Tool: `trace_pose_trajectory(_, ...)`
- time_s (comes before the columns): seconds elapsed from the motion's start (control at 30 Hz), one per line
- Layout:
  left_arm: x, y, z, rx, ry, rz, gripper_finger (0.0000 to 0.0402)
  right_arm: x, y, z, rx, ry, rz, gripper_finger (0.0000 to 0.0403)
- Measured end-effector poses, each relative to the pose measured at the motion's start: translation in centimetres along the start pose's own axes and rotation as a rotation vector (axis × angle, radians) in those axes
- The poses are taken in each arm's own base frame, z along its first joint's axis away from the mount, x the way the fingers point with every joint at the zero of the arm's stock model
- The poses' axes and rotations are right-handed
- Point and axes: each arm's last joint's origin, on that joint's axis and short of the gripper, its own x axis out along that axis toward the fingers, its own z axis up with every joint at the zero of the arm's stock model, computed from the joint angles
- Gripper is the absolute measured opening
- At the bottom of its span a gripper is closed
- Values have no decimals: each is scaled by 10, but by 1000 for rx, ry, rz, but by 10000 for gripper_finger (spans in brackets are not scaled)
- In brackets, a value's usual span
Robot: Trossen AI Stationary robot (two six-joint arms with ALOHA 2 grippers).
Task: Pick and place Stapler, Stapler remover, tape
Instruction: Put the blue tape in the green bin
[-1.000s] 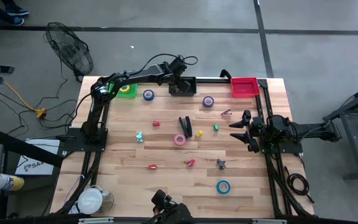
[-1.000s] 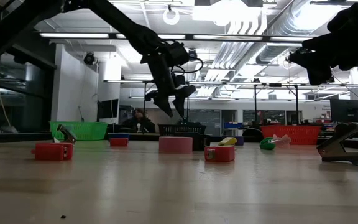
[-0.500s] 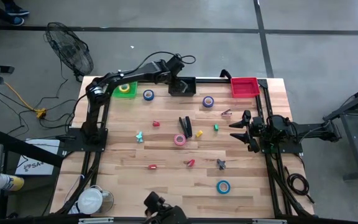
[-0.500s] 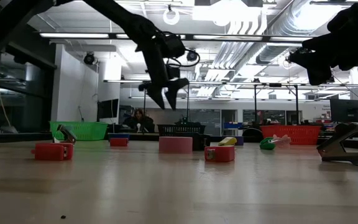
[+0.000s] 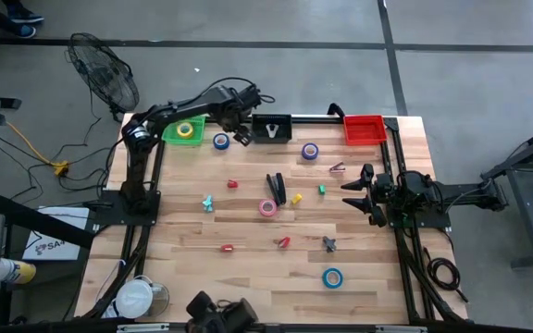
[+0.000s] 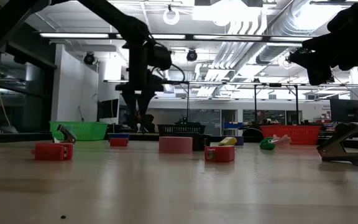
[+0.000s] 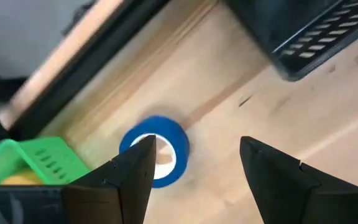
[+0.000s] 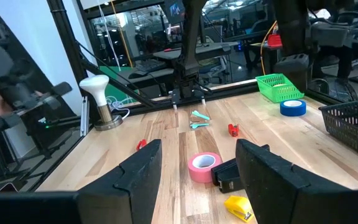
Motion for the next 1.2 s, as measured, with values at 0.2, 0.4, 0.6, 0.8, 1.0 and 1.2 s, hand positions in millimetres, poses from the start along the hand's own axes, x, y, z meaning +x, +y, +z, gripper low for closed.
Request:
trace_pose_trajectory(0.2,19,20,-5,-61,53,-16,227,0,0,0,0,0,0,197)
trace_pose_trajectory(0.4,35,22,-16,-75,110,-33,227,0,0,0,0,0,0,197)
trace_pose_trajectory(0.6,50,21,-25,-72,128,-26,226,0,0,0,0,0,0,197)
trace_pose_trajectory(0.8,58,20,-28,-72,108,-17,226,0,0,0,0,0,0,197)
trace_pose_trajectory(1.0,62,19,-29,-73,96,-12,225,0,0,0,0,0,-1,197)
trace_pose_trajectory(1.2,69,19,-34,-72,104,-12,182,0,0,0,0,0,-1,197)
